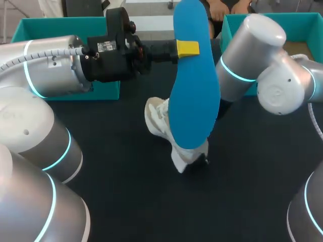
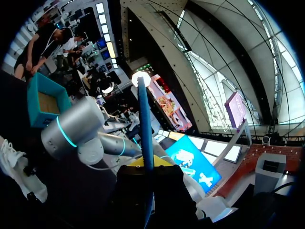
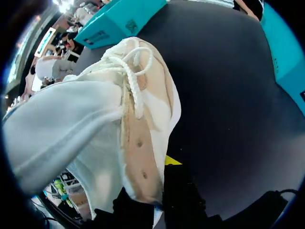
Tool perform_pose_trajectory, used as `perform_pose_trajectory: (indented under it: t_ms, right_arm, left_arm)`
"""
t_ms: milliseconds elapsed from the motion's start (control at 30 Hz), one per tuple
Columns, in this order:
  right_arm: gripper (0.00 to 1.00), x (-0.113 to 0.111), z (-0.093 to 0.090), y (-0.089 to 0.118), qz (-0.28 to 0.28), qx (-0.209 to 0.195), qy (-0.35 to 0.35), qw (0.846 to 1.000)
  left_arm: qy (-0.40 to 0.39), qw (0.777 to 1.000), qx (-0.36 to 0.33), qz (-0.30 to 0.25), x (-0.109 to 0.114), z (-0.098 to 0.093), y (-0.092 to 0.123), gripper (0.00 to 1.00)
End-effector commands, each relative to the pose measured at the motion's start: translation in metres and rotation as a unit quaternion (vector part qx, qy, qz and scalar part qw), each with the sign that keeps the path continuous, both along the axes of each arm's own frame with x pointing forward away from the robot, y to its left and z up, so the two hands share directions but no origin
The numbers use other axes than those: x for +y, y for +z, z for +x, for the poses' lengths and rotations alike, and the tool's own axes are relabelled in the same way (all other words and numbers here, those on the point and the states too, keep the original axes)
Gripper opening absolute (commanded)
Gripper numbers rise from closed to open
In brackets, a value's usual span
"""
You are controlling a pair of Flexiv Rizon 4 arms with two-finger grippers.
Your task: Take the shoe out of the shoebox, open the shoe tongue, remove and reinsert the insole, then place the shoe into the shoebox
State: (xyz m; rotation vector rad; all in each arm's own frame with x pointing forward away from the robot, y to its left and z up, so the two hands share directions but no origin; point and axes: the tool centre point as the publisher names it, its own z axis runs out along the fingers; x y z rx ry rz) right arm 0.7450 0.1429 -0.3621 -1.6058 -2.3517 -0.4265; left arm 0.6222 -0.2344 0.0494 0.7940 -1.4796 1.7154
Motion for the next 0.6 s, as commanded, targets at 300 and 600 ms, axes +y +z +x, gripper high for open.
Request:
perform_pose_trajectory:
  t_ms: [300, 600]
  right_arm:
    - [0.00, 0.021, -0.021, 0.005, -0.021, 0.003, -0.148, 0.989]
    - [0.00, 0.031, -0.023, -0.010, -0.038, -0.018, -0.167, 0.985]
  left_arm:
    - [0.001, 1.000, 0.000, 0.000, -0.001, -0.001, -0.001, 0.00]
    - [0.001, 1.000, 0.000, 0.000, -0.001, -0.001, -0.001, 0.00]
